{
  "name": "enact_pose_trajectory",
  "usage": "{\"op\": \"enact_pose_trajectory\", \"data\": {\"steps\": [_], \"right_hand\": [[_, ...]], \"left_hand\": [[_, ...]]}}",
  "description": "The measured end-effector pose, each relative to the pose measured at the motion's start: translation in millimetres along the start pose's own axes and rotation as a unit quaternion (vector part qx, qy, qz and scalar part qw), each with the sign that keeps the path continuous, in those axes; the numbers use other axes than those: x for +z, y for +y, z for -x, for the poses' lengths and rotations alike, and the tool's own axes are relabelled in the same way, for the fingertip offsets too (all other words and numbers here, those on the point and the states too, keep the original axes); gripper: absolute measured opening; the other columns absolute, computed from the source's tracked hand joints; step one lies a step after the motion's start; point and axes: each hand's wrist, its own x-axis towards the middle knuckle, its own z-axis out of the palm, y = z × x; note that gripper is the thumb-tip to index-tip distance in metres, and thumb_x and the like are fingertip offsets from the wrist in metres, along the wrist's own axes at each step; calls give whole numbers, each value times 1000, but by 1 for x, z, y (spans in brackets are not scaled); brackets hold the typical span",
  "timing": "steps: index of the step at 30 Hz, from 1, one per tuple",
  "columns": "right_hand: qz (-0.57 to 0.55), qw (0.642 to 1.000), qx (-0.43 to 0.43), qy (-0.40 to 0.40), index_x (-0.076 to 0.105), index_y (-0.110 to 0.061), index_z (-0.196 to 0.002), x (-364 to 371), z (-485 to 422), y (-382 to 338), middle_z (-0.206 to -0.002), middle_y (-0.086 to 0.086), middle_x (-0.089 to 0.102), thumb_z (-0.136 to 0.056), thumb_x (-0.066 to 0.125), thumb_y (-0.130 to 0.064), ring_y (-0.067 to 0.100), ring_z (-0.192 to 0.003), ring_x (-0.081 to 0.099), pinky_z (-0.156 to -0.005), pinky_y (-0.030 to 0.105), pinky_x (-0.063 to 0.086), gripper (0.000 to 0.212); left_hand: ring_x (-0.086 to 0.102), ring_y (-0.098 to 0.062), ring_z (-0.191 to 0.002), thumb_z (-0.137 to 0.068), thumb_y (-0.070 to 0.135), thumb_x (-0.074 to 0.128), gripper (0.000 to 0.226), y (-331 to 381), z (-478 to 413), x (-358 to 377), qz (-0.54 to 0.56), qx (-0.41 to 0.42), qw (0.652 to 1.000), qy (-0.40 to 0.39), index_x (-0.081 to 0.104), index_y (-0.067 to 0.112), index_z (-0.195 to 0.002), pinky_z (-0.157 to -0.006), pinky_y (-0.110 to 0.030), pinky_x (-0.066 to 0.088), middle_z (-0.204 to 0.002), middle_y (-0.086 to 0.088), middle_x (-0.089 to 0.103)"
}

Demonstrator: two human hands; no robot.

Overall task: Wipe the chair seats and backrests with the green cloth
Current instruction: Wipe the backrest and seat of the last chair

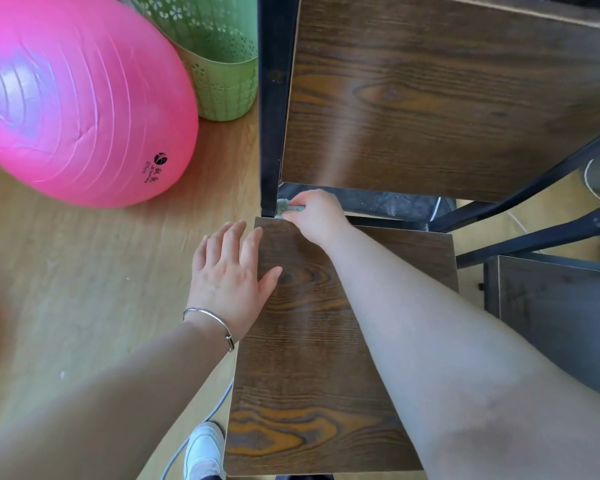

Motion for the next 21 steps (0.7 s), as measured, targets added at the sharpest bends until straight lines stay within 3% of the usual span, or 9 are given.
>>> {"op": "enact_pose_trajectory", "data": {"steps": [5, 8, 15, 21], "right_hand": [[-10, 991, -90, 100, 72, -14, -110, 10, 24, 12, -109, 1, 62, -94, 63, -24, 18, -96, 55, -85, 29, 46, 21], [31, 986, -125, 109, 72, -14, -108, 20, 42, 14, -108, 0, 62, -92, 66, -24, 17, -100, 56, -91, 32, 50, 20], [88, 987, -96, 93, 69, -16, -114, 49, 126, 17, -113, -1, 64, -92, 64, -30, 16, -106, 56, -95, 31, 52, 27], [38, 986, -75, 142, 65, -12, -111, 26, 63, -30, -116, 4, 55, -92, 65, -21, 21, -103, 55, -90, 35, 52, 21]], "left_hand": [[36, -32, -133, -90, 57, 33, 65, 3, -7, -4, 1, 0, 1000, 2, 44, 13, -137, -107, -52, 35, -141, -12, 45], [34, -31, -134, -91, 58, 33, 65, -2, -4, -5, -1, 0, 1000, -5, 42, 14, -138, -108, -51, 33, -142, -11, 44], [38, -33, -131, -95, 55, 40, 58, -33, 26, -7, -2, -18, 1000, -12, 43, 15, -137, -105, -53, 36, -142, -12, 45], [37, -34, -129, -92, 53, 45, 58, -51, 45, -12, 8, -13, 1000, -11, 44, 14, -135, -104, -54, 35, -141, -12, 46]]}}
